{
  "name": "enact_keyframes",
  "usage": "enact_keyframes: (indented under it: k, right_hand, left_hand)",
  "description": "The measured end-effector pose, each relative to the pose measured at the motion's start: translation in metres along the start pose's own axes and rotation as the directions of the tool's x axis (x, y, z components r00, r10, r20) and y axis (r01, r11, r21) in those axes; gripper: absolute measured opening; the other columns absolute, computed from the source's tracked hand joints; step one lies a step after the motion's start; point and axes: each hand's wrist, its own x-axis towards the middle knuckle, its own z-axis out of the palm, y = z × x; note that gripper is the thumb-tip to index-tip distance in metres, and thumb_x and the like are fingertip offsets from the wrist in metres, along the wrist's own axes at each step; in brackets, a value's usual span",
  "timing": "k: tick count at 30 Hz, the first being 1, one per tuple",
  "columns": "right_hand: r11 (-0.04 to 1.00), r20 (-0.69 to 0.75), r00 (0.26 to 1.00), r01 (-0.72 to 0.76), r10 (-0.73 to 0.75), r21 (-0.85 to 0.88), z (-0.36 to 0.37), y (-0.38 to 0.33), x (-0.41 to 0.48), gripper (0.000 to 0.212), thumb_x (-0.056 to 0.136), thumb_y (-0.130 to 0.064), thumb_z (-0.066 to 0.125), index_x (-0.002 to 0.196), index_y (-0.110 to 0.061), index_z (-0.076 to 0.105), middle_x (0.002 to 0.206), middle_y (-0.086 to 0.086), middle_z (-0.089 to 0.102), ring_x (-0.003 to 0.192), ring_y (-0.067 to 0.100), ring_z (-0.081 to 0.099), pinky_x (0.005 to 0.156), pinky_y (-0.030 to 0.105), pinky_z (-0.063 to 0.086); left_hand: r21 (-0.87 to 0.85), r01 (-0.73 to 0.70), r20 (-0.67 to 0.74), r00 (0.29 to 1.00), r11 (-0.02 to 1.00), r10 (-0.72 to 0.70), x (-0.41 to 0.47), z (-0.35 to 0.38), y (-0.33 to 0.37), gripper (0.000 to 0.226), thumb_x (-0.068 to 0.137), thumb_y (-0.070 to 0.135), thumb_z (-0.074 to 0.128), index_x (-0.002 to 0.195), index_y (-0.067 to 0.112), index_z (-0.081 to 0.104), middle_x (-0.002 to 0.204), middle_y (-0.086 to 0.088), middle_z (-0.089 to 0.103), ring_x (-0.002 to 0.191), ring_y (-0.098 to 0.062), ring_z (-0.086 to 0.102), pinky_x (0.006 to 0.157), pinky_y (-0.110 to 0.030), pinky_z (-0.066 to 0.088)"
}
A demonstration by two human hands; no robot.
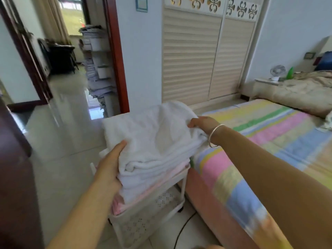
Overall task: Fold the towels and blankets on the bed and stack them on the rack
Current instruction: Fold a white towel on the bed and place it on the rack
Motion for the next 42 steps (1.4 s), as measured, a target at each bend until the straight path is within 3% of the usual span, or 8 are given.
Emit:
enact_keyframes:
  k: [8, 13, 17, 20, 28, 34, 38, 42]
  right_hand:
    - [0.740, 0.187, 0.975, 0.213, -0.119, -0.638, 0.092, 0.066, 0.071, 0.049, 0.093, -0.029, 0.053, 0.141, -0.030, 0.044, 0.138, 0.003, 0.050, 0.121, 0.026, 0.051, 0.100, 0.034, 0.041]
    - [0.870, 0.095, 0.986, 0.168, -0.139, -0.464, 0.106, 0.097, 0.079, 0.040, 0.090, -0.034, 0.055, 0.131, -0.034, 0.052, 0.129, -0.005, 0.045, 0.112, 0.024, 0.054, 0.102, 0.035, 0.042]
    - [0.970, -0.002, 1.000, 0.010, -0.011, -0.244, 0.102, 0.088, 0.084, 0.053, 0.086, -0.033, 0.065, 0.134, -0.026, 0.044, 0.113, 0.010, 0.060, 0.103, 0.029, 0.059, 0.096, 0.039, 0.047]
    - [0.971, 0.004, 1.000, 0.026, -0.026, -0.238, 0.100, 0.082, 0.079, 0.054, 0.086, -0.026, 0.065, 0.135, -0.026, 0.042, 0.105, 0.006, 0.056, 0.097, 0.024, 0.055, 0.084, 0.029, 0.046]
    - [0.922, -0.199, 0.905, 0.343, -0.375, -0.178, 0.107, 0.041, 0.062, 0.047, 0.076, -0.002, 0.057, 0.113, -0.031, 0.052, 0.065, 0.000, 0.048, 0.050, 0.012, 0.040, 0.047, 0.021, 0.036]
    - [0.888, -0.091, 0.968, 0.174, -0.233, -0.426, 0.108, 0.078, 0.066, 0.057, 0.081, -0.006, 0.053, 0.134, -0.023, 0.044, 0.106, 0.011, 0.059, 0.100, 0.033, 0.056, 0.078, 0.033, 0.042]
    - [0.844, -0.105, 0.985, 0.062, -0.139, -0.532, 0.104, 0.089, 0.069, 0.059, 0.090, -0.020, 0.051, 0.145, -0.025, 0.030, 0.127, 0.016, 0.051, 0.117, 0.036, 0.043, 0.093, 0.039, 0.037]
    - [0.903, -0.137, 0.986, 0.025, -0.092, -0.428, 0.095, 0.089, 0.058, 0.079, 0.090, -0.037, 0.060, 0.152, -0.019, 0.015, 0.142, 0.015, 0.044, 0.130, 0.036, 0.038, 0.107, 0.043, 0.033]
  left_hand:
    - [0.011, 0.120, -0.354, 0.929, 0.993, -0.108, 0.066, -0.050, -0.044, 0.079, 0.072, 0.053, 0.079, 0.133, 0.010, 0.055, 0.120, -0.012, 0.065, 0.097, -0.028, 0.064, 0.080, -0.035, 0.051]
    - [0.027, 0.211, -0.296, 0.935, 0.977, -0.194, 0.092, -0.067, -0.043, 0.124, 0.020, 0.066, 0.085, 0.129, 0.014, 0.060, 0.115, -0.012, 0.068, 0.098, -0.029, 0.066, 0.076, -0.034, 0.052]
    - [0.028, 0.147, -0.284, 0.950, 0.989, -0.133, 0.100, -0.064, -0.040, 0.092, 0.059, 0.057, 0.083, 0.136, 0.016, 0.053, 0.115, -0.009, 0.067, 0.094, -0.025, 0.066, 0.065, -0.031, 0.051]
    - [0.049, 0.077, -0.229, 0.971, 0.996, -0.064, 0.104, -0.062, -0.035, 0.101, 0.050, 0.058, 0.082, 0.137, 0.017, 0.053, 0.120, -0.008, 0.067, 0.102, -0.023, 0.066, 0.071, -0.030, 0.052]
    - [0.001, 0.023, -0.079, 0.997, 1.000, -0.022, 0.104, -0.054, -0.022, 0.051, 0.082, 0.044, 0.073, 0.122, 0.013, 0.064, 0.111, -0.010, 0.072, 0.106, -0.027, 0.068, 0.101, -0.043, 0.048]
    - [-0.067, 0.090, -0.280, 0.954, 0.994, -0.105, 0.088, -0.041, -0.041, 0.102, 0.048, 0.051, 0.087, 0.136, 0.012, 0.053, 0.121, -0.010, 0.066, 0.105, -0.028, 0.066, 0.083, -0.036, 0.052]
    - [0.377, 0.042, -0.550, 0.814, 0.925, 0.187, 0.074, -0.025, -0.027, 0.100, 0.073, 0.035, 0.083, 0.151, 0.016, 0.022, 0.147, -0.015, 0.037, 0.128, -0.038, 0.045, 0.103, -0.045, 0.043]
    - [0.815, -0.026, -0.394, 0.707, 0.579, 0.587, 0.051, -0.008, -0.006, 0.070, 0.082, 0.022, 0.068, 0.145, 0.018, 0.037, 0.155, -0.008, 0.025, 0.139, -0.032, 0.027, 0.114, -0.044, 0.025]
